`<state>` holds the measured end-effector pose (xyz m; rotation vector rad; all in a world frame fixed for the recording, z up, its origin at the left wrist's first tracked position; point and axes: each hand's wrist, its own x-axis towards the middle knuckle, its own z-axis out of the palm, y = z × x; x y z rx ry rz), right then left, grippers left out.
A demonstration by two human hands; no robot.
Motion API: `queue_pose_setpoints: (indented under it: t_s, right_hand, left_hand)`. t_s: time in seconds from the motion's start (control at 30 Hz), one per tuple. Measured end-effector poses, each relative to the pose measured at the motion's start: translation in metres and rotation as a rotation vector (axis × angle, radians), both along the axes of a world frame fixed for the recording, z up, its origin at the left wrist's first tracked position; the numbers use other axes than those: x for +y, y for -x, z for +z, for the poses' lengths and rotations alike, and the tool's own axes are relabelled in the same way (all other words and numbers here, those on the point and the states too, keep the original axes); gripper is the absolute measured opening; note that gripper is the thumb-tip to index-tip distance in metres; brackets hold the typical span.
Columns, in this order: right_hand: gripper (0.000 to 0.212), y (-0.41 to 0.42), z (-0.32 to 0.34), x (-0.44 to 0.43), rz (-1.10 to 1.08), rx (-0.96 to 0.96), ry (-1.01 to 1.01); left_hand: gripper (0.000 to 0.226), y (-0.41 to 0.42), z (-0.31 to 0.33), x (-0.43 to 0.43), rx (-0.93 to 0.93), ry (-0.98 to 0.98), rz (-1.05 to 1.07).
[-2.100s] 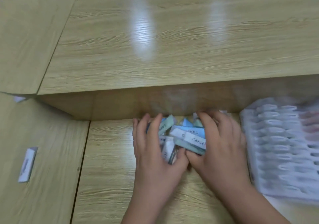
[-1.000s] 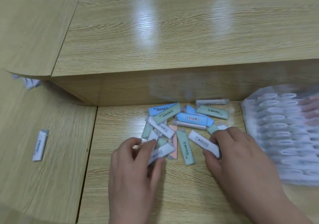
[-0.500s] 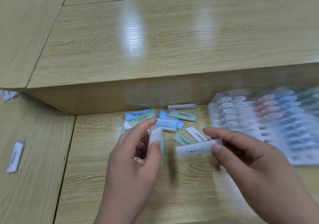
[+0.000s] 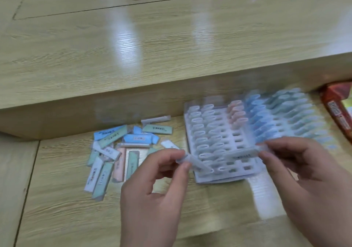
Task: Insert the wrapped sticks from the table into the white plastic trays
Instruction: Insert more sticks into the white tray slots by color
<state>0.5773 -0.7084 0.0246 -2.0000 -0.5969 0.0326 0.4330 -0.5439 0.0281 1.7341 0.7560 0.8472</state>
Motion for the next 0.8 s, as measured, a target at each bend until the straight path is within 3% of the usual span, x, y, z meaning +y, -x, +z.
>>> queue_pose_setpoints:
  t_s: [0.1, 0.27, 0.5, 0.57, 0.8]
  right_hand:
    - [0.016, -0.004, 0.002, -0.002, -0.007, -0.06, -0.004]
    - [0.014, -0.018, -0.003, -0.005, 0.012, -0.11, 0.051]
    - [0.018, -0.061, -0.003, 0.031, 0.088, -0.226, 0.006]
    - [0.008, -0.071, -0.004, 0.043, 0.128, -0.263, 0.008]
    - [0.009, -0.093, -0.017, 0.058, 0.23, -0.345, 0.134]
  left_hand:
    - [0.018, -0.012, 0.002, -0.008, -0.002, -0.047, -0.023]
    - [0.014, -0.038, 0.005, -0.022, 0.092, -0.271, -0.072]
    - [0.008, -0.093, -0.005, -0.016, 0.126, -0.418, 0.004]
    - [0.009, -0.102, -0.01, -0.013, 0.128, -0.44, 0.013]
    - [0.016, -0.113, -0.019, -0.007, 0.211, -0.398, 0.021]
